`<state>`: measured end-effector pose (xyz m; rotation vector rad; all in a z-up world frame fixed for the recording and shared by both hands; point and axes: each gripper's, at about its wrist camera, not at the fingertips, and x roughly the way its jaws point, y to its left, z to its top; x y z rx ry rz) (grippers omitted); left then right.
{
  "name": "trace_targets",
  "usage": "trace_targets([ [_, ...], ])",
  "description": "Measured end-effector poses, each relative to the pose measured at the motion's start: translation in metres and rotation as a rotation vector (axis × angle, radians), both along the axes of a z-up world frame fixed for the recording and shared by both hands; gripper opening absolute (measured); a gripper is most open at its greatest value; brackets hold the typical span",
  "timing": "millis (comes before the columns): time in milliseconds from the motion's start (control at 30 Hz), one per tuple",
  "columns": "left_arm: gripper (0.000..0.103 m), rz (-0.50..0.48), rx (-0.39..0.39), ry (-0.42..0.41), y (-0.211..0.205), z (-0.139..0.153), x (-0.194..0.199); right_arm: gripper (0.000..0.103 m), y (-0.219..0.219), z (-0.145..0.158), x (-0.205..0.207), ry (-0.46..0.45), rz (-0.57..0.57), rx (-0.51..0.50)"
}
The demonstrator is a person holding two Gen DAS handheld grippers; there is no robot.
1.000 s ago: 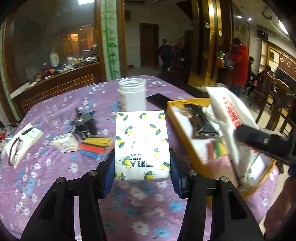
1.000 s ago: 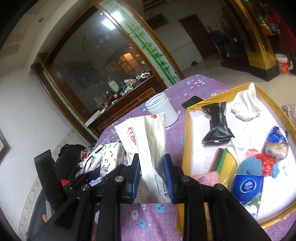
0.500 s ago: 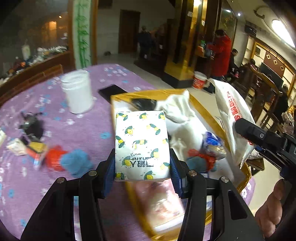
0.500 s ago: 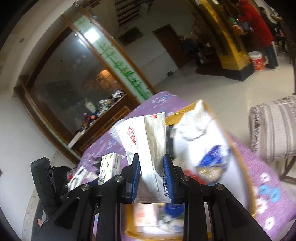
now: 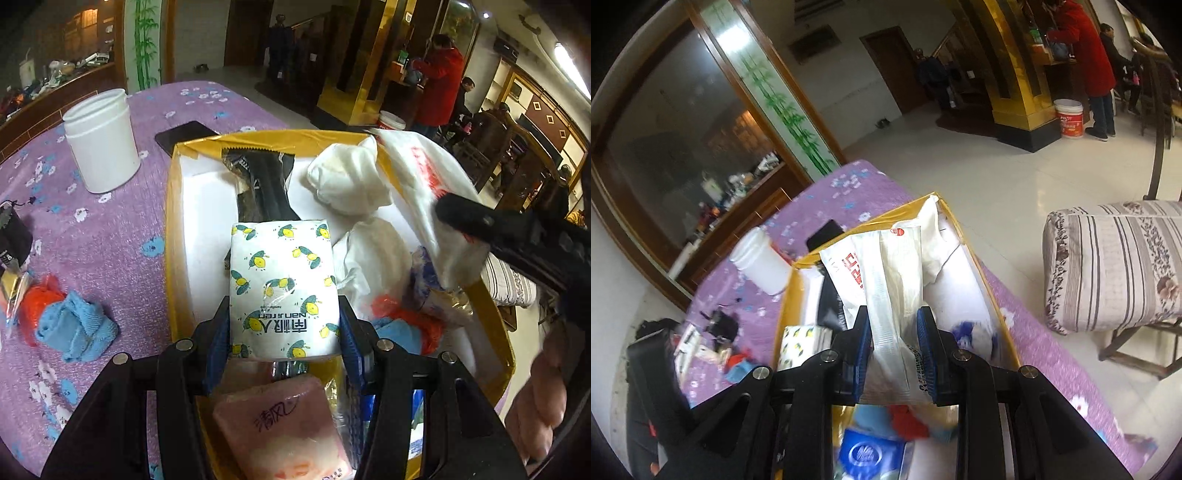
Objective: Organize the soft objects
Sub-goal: 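Lower the lemon-print packet into the box with the left gripper while the right releases the paper bag, then move both open grippers back toward the items on the table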
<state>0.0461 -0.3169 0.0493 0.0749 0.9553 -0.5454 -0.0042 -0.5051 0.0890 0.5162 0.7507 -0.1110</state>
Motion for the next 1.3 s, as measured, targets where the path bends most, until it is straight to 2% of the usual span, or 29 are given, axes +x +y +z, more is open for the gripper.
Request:
trace_targets([
  [233, 0.051, -0.022, 0.01, -0.009, -0.003, -0.004, -0.007, 0.026, 0.006, -0.024, 0.028, 0.097, 0.018, -0.008],
  [400, 0.052, -0.016, -0.011, 0.009, 0.0, -0.007, -0.003, 0.03, 0.009, -0.025, 0.032, 0.115, 0.031, -0.029],
  [467, 0.053, -0.018, -0.017, 0.003, 0.001, -0.006, -0.004, 0.031, 0.009, -0.025, 0.032, 0.108, 0.04, -0.024],
  [567, 0.061, -0.019, -0.037, -0.016, 0.001, -0.001, -0.007, 0.033, 0.01, -0.022, 0.027, 0.078, 0.047, -0.005],
  [667, 0.064, -0.026, -0.055, -0.026, 0.001, 0.003, -0.01, 0.045, 0.009, -0.018, 0.02, 0.052, 0.037, 0.013],
  [933, 0.064, -0.03, -0.06, -0.025, 0.004, 0.015, -0.015, 0.045, 0.011, -0.002, -0.001, 0.003, 0.036, 0.036],
  [1100, 0.064, -0.017, -0.075, 0.0, 0.014, 0.02, -0.019, 0.045, 0.015, 0.011, -0.021, -0.038, 0.033, 0.049],
  [1300, 0.064, 0.002, -0.076, -0.023, 0.035, 0.028, -0.027, 0.045, 0.033, 0.021, -0.032, -0.06, 0.062, 0.051],
])
